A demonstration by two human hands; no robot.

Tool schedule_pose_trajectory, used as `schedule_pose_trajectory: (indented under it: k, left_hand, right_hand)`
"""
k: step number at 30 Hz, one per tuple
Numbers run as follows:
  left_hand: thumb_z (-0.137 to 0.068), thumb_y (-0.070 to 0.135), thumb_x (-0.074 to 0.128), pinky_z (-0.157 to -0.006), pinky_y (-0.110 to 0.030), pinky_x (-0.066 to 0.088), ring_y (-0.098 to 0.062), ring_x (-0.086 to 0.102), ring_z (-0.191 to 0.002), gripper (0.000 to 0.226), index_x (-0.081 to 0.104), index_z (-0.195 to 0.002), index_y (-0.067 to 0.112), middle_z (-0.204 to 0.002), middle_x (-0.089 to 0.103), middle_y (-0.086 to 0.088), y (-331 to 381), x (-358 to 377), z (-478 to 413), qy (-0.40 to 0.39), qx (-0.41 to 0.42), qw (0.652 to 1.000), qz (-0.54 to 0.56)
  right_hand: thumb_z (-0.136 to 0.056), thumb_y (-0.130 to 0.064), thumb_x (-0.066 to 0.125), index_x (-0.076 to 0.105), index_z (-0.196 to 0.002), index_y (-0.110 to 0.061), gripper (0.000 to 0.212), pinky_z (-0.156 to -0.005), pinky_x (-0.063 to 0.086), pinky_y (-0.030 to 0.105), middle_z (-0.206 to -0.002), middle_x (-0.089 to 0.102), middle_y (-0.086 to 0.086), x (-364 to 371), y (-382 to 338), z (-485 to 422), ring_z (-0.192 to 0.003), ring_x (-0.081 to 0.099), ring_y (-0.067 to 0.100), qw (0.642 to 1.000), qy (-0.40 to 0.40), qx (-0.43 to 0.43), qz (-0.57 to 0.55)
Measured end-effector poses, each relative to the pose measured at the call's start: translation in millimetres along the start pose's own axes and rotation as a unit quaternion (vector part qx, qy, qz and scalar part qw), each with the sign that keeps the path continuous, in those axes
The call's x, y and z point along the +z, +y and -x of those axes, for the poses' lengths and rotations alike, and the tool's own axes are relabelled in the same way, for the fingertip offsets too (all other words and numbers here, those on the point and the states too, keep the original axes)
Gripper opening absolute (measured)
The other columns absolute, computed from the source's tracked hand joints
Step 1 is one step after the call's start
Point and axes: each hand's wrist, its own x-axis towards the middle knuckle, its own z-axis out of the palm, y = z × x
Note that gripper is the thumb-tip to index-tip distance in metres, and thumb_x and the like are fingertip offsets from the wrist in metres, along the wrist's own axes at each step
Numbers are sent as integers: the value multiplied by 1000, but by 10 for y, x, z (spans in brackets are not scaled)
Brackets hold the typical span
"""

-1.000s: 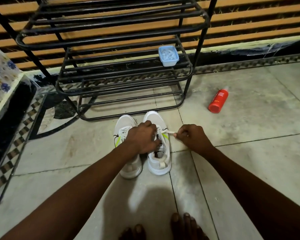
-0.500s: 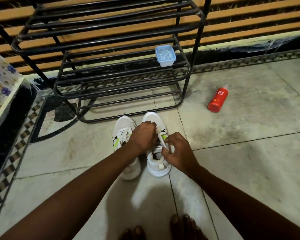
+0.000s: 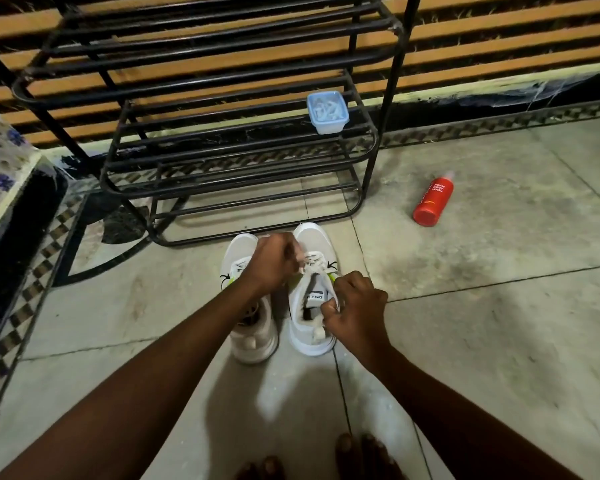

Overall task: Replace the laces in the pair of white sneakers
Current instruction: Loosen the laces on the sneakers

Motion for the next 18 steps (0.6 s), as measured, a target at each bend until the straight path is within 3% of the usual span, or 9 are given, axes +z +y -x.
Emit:
schedule_pose_trajectory:
  k: [2,3,5,7,11,13,15,18]
  left_hand:
    - [-86,5,74,-60,-6,45,8,65,-66,11,67,-80,11,-67,69,14,74,55,16,-37,23,999,-2]
    - [-81,14,77,-63,-10,47,8,65,-69,10,68,-79,16,-68,68,14,106,85,32,-57,28,998,-22]
    - [-68,26,76,-67,-25,52,-7,65,-74,16,65,-78,20,-73,67,9,125,119,62,-88,45,992,-80]
    - [-64,24,74,-68,-32,51,-21,62,-79,24,59,-82,19,-78,62,6,118,158,100,-90,65,986,-121]
    - [-75,16,70,-73,-38,48,-28,60,-85,23,57,-94,18,-86,65,0,89,199,113,-36,78,987,-136]
    - [-76,10,68,-74,-39,51,-26,62,-83,23,60,-95,19,-84,67,2,63,173,91,-41,67,990,-113]
    - [-79,5,69,-78,-39,55,-23,65,-83,22,65,-95,19,-84,69,1,43,123,73,-50,49,994,-83]
    - [-90,3,63,-89,-35,54,-23,64,-97,22,72,-100,20,-101,70,-5,-1,139,54,-48,52,992,-107]
  right_hand:
    - [-69,-31,59,65,-87,-18,23,-75,40,36,-90,55,-3,-2,-10,-8,-85,56,24,1000,-4,-7,-2]
    - [-69,-31,60,66,-89,-18,25,-74,41,36,-90,56,-3,-8,-15,-14,-85,57,24,1000,-8,-15,0]
    - [-68,-26,65,68,-95,-16,29,-73,47,36,-91,59,0,-40,-18,-36,-84,60,25,999,-9,-36,-21]
    - [-65,-13,68,69,-100,-11,35,-74,51,33,-93,63,4,-76,-35,-72,-85,63,26,994,3,-65,-89]
    - [-65,6,68,69,-102,-8,39,-80,41,12,-95,67,7,-81,-182,-150,-87,60,18,986,23,-78,-145]
    - [-72,4,71,71,-100,-6,29,-77,43,16,-92,69,9,-77,-197,-182,-84,63,22,989,18,-67,-133]
    - [-75,5,71,71,-100,-3,27,-77,50,30,-92,69,13,-76,-172,-194,-84,65,30,992,6,-67,-106]
    - [-74,6,67,71,-103,-3,30,-79,50,35,-96,69,13,-37,-157,-158,-87,64,33,993,8,-61,-97]
